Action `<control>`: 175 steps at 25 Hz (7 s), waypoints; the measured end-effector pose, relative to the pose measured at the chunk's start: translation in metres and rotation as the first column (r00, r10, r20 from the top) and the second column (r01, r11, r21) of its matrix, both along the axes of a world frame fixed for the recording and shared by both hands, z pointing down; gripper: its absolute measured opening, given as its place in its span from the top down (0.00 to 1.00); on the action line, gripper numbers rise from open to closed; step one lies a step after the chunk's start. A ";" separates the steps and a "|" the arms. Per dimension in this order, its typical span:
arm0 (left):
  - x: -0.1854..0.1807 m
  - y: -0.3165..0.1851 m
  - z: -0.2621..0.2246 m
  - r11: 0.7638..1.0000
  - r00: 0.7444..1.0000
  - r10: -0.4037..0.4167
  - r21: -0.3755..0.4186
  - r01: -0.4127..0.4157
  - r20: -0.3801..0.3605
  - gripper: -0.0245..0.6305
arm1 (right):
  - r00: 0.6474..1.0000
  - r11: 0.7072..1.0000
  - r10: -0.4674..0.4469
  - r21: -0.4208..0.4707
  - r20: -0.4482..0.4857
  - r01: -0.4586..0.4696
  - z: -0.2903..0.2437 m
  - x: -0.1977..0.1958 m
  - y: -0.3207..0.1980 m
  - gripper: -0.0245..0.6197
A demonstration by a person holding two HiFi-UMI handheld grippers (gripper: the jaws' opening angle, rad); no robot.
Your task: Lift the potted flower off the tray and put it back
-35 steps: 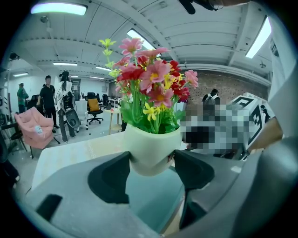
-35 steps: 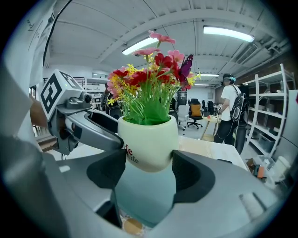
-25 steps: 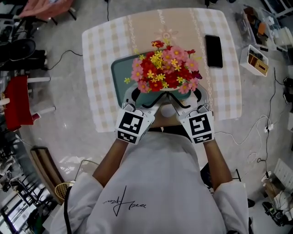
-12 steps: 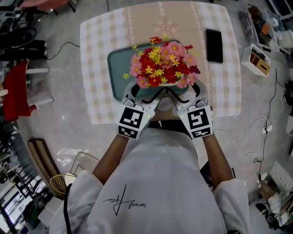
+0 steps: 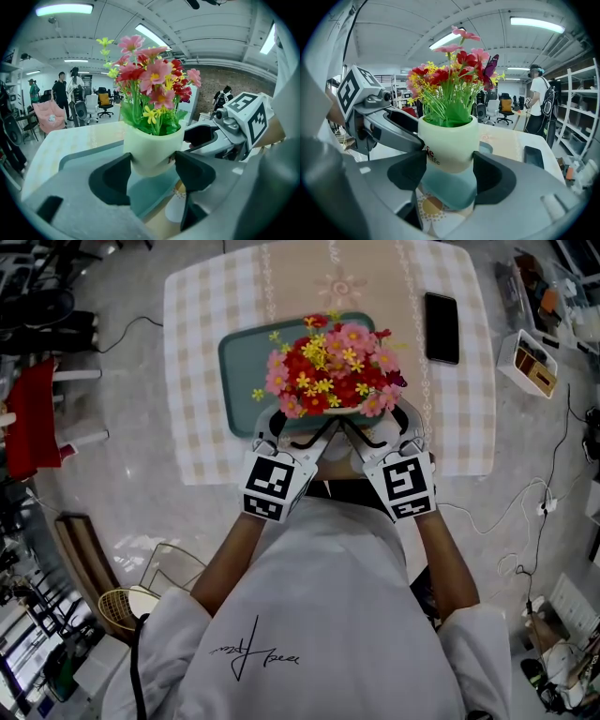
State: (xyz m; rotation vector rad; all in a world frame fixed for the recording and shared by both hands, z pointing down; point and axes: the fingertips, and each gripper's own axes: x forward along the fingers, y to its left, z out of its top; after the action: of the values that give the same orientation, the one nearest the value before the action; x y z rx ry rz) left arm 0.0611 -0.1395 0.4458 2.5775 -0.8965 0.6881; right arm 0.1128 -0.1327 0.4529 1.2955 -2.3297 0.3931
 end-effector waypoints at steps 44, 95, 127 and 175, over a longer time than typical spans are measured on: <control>-0.011 -0.004 0.055 0.996 0.999 -0.023 -0.088 0.027 0.044 0.52 | 0.999 0.998 -0.047 -0.048 -0.017 0.047 0.051 -0.008 -0.007 0.48; -0.011 -0.007 0.077 0.994 0.996 -0.042 -0.099 0.050 0.085 0.54 | 0.999 0.997 -0.041 -0.065 -0.013 0.040 0.072 -0.003 -0.011 0.47; -0.013 0.008 0.036 0.998 0.999 -0.044 -0.045 0.046 0.032 0.63 | 0.994 0.993 -0.106 -0.038 0.042 0.107 0.021 -0.016 0.004 0.60; 0.008 0.013 -0.103 0.992 0.970 -0.055 0.097 0.080 -0.237 0.84 | 0.975 0.981 -0.089 0.188 0.204 0.050 -0.121 -0.020 0.009 0.95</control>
State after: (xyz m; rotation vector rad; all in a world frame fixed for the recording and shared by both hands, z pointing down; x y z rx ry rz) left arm 0.0695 -0.1262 0.3423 2.6352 -0.9600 0.3167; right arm 0.0932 -0.1235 0.3317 1.3050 -2.6351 0.3139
